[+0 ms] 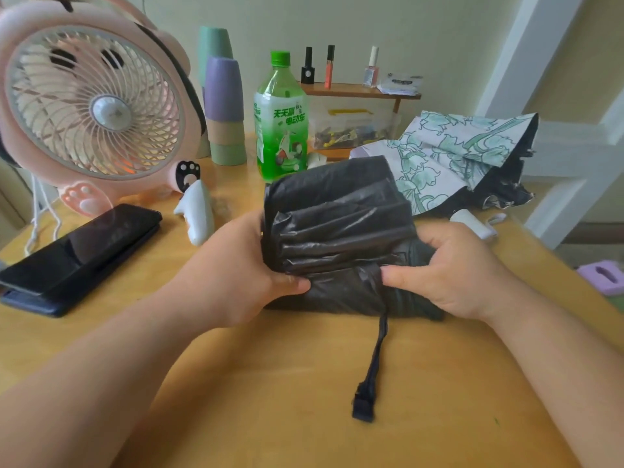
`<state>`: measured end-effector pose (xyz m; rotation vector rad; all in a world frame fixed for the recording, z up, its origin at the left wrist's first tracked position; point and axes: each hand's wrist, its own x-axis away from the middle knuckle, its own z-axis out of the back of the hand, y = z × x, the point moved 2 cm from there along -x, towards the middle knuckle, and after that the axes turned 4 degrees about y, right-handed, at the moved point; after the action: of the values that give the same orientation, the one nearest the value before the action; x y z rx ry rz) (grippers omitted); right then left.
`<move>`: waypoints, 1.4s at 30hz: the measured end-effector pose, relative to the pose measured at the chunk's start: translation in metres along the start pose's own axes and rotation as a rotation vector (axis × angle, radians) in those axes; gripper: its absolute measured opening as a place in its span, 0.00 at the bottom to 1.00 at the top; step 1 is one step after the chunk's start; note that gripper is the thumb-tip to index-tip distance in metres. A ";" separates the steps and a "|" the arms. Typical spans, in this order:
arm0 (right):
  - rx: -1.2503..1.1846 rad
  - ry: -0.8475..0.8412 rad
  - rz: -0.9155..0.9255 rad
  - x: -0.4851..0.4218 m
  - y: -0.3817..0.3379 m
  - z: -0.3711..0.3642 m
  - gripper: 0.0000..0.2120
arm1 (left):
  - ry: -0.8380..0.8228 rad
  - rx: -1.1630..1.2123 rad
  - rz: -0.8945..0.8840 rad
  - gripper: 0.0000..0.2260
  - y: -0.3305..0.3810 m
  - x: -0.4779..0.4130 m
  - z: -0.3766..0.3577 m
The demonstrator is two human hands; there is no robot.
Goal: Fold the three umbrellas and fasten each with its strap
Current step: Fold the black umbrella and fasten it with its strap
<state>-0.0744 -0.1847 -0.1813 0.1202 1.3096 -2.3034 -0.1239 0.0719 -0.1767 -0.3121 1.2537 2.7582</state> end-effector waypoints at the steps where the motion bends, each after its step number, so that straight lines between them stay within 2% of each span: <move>1: -0.014 -0.037 -0.026 -0.001 0.001 0.000 0.21 | 0.022 0.016 0.019 0.28 -0.001 -0.001 0.000; 4: 0.041 -0.121 -0.104 -0.002 -0.001 -0.002 0.28 | 0.070 0.034 0.073 0.32 -0.002 -0.003 -0.002; 7: 0.106 -0.123 -0.132 -0.004 -0.004 -0.008 0.21 | 0.103 -0.009 0.054 0.30 0.003 -0.003 -0.006; 10: 0.056 -0.092 -0.157 -0.004 -0.007 -0.009 0.22 | 0.090 -0.051 0.009 0.26 0.007 -0.003 -0.009; 13: 0.122 -0.162 -0.092 -0.006 -0.015 -0.008 0.20 | 0.050 -0.120 -0.038 0.23 0.009 -0.002 -0.008; 17: 0.172 -0.140 -0.032 -0.011 -0.017 -0.009 0.13 | 0.023 -0.148 -0.102 0.26 0.006 0.000 -0.008; 22: 0.082 -0.071 -0.007 -0.004 -0.010 -0.016 0.07 | -0.125 -0.131 -0.079 0.25 0.001 -0.008 -0.007; 27: 0.069 -0.026 0.035 0.006 -0.008 -0.017 0.13 | -0.314 -0.187 -0.049 0.23 0.001 -0.006 -0.007; 31: 0.028 -0.053 -0.006 0.002 -0.010 -0.012 0.12 | -0.172 -0.133 -0.064 0.19 0.004 0.006 -0.008; 35: 0.062 -0.216 0.000 -0.004 -0.019 -0.008 0.16 | -0.122 -0.046 -0.047 0.15 0.004 0.014 -0.011; 38: -0.015 -0.172 -0.018 -0.001 -0.016 -0.008 0.18 | -0.074 0.004 -0.020 0.10 0.005 0.014 -0.011; 40: -0.049 -0.139 -0.052 0.001 -0.012 -0.008 0.21 | -0.026 0.006 0.014 0.12 0.007 0.014 -0.010; 42: -0.075 -0.137 -0.078 0.003 -0.014 -0.009 0.24 | 0.022 0.019 0.082 0.21 0.006 0.014 -0.007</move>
<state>-0.0848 -0.1722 -0.1766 -0.1133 1.3493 -2.2788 -0.1372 0.0622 -0.1798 -0.2966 1.3254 2.8164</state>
